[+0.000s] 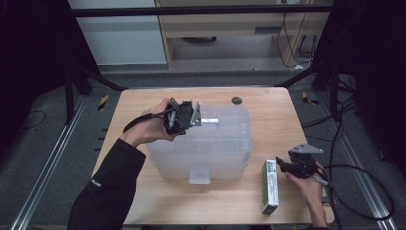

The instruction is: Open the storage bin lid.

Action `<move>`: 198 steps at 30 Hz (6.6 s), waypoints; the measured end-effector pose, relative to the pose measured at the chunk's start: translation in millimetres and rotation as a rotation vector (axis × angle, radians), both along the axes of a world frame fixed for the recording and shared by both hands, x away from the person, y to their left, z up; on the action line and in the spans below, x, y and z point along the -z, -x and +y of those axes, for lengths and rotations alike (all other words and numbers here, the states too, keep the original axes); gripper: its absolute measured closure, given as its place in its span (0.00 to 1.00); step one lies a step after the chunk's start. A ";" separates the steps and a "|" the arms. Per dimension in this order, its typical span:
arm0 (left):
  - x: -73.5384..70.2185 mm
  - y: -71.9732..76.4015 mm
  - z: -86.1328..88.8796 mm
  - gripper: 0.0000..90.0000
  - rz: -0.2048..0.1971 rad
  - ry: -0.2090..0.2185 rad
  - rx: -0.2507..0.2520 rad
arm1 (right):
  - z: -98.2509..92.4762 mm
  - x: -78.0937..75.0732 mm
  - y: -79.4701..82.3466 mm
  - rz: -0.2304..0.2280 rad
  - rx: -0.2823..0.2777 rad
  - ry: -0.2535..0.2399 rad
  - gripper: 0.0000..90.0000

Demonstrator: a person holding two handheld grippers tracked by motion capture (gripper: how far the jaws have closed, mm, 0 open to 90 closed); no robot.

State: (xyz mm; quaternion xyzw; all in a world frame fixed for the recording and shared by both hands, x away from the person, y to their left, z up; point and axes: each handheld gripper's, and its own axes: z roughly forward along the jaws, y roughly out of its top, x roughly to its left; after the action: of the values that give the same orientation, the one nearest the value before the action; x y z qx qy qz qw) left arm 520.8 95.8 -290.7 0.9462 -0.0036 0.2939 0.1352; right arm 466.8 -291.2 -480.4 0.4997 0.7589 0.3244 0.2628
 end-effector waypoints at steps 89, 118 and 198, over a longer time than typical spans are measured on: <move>-24.0 -37.7 8.2 0.76 -0.032 0.154 -0.086 | 65.5 -75.2 27.5 -0.063 -0.353 -0.258 1.00; -30.8 -19.7 27.4 0.64 -0.043 0.234 -0.088 | 80.3 -78.5 16.6 -0.074 -0.374 -0.276 1.00; 110.5 82.4 157.6 0.99 0.078 0.840 -0.575 | 82.6 -76.5 18.7 -0.074 -0.367 -0.262 1.00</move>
State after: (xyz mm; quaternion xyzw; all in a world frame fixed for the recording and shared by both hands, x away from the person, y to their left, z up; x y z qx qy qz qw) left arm 438.4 253.4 -401.1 0.7834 0.3803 0.2597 0.4174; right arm 448.1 -208.6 -404.0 0.3707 0.7784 0.4808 0.1599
